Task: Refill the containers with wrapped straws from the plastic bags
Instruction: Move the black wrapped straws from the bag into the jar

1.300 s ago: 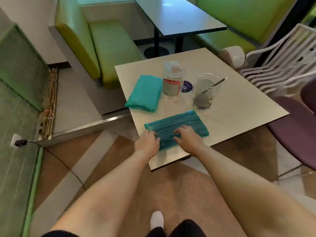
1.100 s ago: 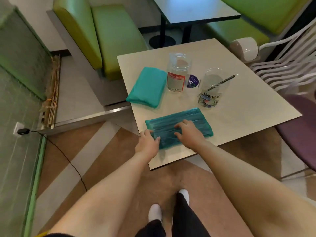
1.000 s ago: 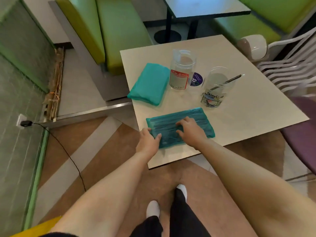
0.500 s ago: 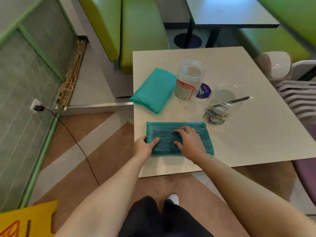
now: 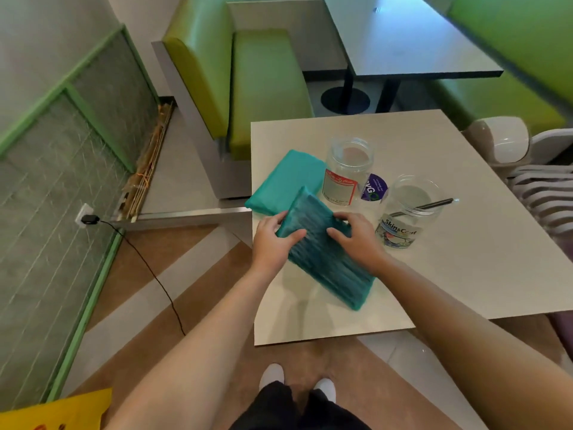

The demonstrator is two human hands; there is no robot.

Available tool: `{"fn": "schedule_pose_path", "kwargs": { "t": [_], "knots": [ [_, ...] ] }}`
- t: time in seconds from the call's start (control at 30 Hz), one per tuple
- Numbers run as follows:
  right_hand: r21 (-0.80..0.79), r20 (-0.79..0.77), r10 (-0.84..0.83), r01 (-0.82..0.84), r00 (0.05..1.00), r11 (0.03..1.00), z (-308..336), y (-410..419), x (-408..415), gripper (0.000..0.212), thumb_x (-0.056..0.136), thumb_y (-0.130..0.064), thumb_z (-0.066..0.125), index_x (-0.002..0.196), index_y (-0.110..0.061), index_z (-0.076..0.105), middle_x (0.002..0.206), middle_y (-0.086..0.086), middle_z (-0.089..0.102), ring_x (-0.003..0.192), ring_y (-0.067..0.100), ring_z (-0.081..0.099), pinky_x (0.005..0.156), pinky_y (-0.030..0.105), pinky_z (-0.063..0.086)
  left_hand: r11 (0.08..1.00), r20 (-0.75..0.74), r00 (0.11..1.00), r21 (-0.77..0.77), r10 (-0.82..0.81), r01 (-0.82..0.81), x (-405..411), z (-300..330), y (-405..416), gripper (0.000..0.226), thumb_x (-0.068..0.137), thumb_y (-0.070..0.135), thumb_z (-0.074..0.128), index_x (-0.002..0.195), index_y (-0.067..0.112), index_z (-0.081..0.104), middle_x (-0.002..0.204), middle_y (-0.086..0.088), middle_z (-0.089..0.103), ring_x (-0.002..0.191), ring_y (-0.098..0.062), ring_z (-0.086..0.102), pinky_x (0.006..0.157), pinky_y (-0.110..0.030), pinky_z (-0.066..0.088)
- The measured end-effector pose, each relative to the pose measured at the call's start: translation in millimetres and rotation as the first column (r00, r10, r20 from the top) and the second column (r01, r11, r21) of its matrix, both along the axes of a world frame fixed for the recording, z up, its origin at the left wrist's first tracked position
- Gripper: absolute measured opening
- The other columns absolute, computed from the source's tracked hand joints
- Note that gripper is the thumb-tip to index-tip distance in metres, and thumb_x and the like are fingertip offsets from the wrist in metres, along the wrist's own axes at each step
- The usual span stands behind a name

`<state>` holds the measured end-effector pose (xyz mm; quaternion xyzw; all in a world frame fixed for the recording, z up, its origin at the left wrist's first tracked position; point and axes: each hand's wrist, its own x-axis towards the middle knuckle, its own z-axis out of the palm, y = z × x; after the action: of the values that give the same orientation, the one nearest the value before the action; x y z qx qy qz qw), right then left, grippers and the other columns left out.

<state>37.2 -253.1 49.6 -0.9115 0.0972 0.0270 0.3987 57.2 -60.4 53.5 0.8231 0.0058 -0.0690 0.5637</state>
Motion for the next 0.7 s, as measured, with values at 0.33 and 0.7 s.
{"fn": "schedule_pose_path", "kwargs": {
  "t": [0.33,0.7],
  "knots": [
    [0.473,0.070,-0.215,0.157,0.974,0.867,41.0,4.2,-6.6,0.036,0.099,-0.029,0.053,0.132,-0.016,0.050,0.124,-0.002,0.058,0.105,0.011,0.057,0.083,0.022,0.047,0.974,0.262,0.939,0.102,-0.222,0.202,16.3,43.0,-12.8,0.054,0.077,0.023,0.081,0.129,0.024,0.063,0.109,0.004,0.055,0.102,-0.008,0.054,0.097,-0.022,0.045],
    [0.533,0.165,-0.408,0.267,0.898,0.803,70.2,-2.0,-6.0,0.025,0.097,-0.035,0.055,0.117,-0.021,0.056,0.107,-0.003,0.060,0.094,0.003,0.057,0.060,0.002,0.045,0.931,0.314,0.876,0.129,-0.365,0.341,29.9,59.7,-32.4,0.045,0.080,0.009,0.077,0.119,0.032,0.068,0.107,0.012,0.055,0.099,0.005,0.051,0.097,-0.012,0.041]
  ]
}}
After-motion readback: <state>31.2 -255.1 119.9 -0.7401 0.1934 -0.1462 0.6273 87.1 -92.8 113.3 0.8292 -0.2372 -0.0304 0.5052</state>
